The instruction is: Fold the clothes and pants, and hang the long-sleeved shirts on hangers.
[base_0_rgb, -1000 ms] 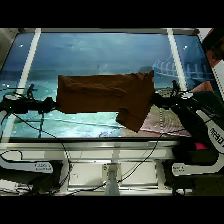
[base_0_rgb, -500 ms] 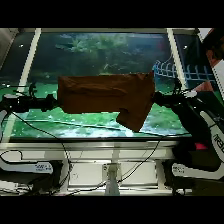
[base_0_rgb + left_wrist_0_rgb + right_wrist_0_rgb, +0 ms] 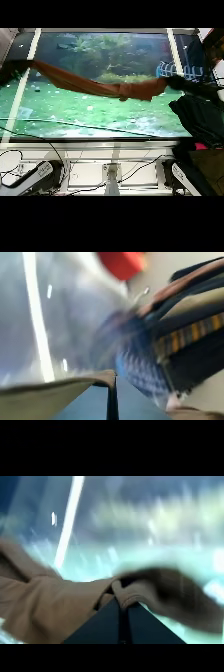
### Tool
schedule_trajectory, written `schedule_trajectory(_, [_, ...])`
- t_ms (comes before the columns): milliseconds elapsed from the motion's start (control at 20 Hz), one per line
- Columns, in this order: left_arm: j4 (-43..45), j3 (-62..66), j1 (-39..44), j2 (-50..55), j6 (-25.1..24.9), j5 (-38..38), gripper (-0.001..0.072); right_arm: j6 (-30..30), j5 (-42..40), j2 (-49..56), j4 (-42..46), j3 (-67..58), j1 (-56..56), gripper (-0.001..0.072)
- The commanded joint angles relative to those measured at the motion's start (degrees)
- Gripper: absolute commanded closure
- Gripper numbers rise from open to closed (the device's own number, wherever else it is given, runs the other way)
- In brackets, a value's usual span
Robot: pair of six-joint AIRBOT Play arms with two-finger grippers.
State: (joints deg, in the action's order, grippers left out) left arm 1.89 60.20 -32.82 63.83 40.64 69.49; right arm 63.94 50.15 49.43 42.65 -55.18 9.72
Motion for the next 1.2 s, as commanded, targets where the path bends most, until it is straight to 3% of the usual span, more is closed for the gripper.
schedule_trajectory(0, [-3.7,6.0,-1.6,-8.9,-1.3,-2.4,0.0690,-1.1,-0.3,-8.9,0.3,-10.2,-0.1,0.0698])
schedule_trajectory(300, [-3.7,11.6,-8.3,-23.2,-1.3,-19.5,0.0690,2.6,-0.3,-14.8,1.9,-28.7,-0.1,0.0698])
schedule_trajectory(400, [-2.5,11.6,-11.0,-27.7,-1.2,-26.4,0.0693,6.3,-0.1,-14.8,6.8,-32.1,-0.1,0.0699])
schedule_trajectory(450, [2.0,11.6,-11.8,-29.2,-0.6,-28.7,0.0694,10.6,0.2,-14.7,12.5,-32.2,-0.1,0.0699])
schedule_trajectory(500, [10.6,11.6,-12.1,-29.8,3.2,-29.6,0.0694,15.3,1.4,-14.2,18.8,-31.5,-0.1,0.0699])
schedule_trajectory(550, [21.3,11.5,-12.0,-29.7,10.9,-29.3,0.0694,19.8,4.7,-13.0,25.2,-30.3,-0.1,0.0699])
schedule_trajectory(650, [44.8,10.5,-10.8,-27.9,32.3,-25.4,0.0694,23.1,13.6,-9.3,32.2,-26.8,-0.1,0.0699])
schedule_trajectory(700, [52.6,10.1,-10.6,-26.3,38.9,-20.5,0.0694,23.1,17.5,-7.5,32.9,-24.8,-0.1,0.0699])
schedule_trajectory(750, [56.4,10.1,-10.5,-24.6,41.3,-14.2,0.0693,23.1,20.2,-5.7,32.1,-23.0,-0.1,0.0699])
schedule_trajectory(850, [55.9,10.1,-9.0,-22.2,40.9,-7.3,0.0692,22.8,22.5,-3.8,27.9,-21.7,-0.1,0.0699])
schedule_trajectory(1000, [49.7,10.8,-5.8,-22.1,32.9,-7.5,0.0692,20.9,22.0,-4.7,26.2,-23.1,-0.1,0.0699])
schedule_trajectory(1150, [44.4,14.0,-5.7,-23.8,28.7,-8.3,0.0692,20.6,23.4,-8.2,26.2,-27.6,-0.1,0.0699])
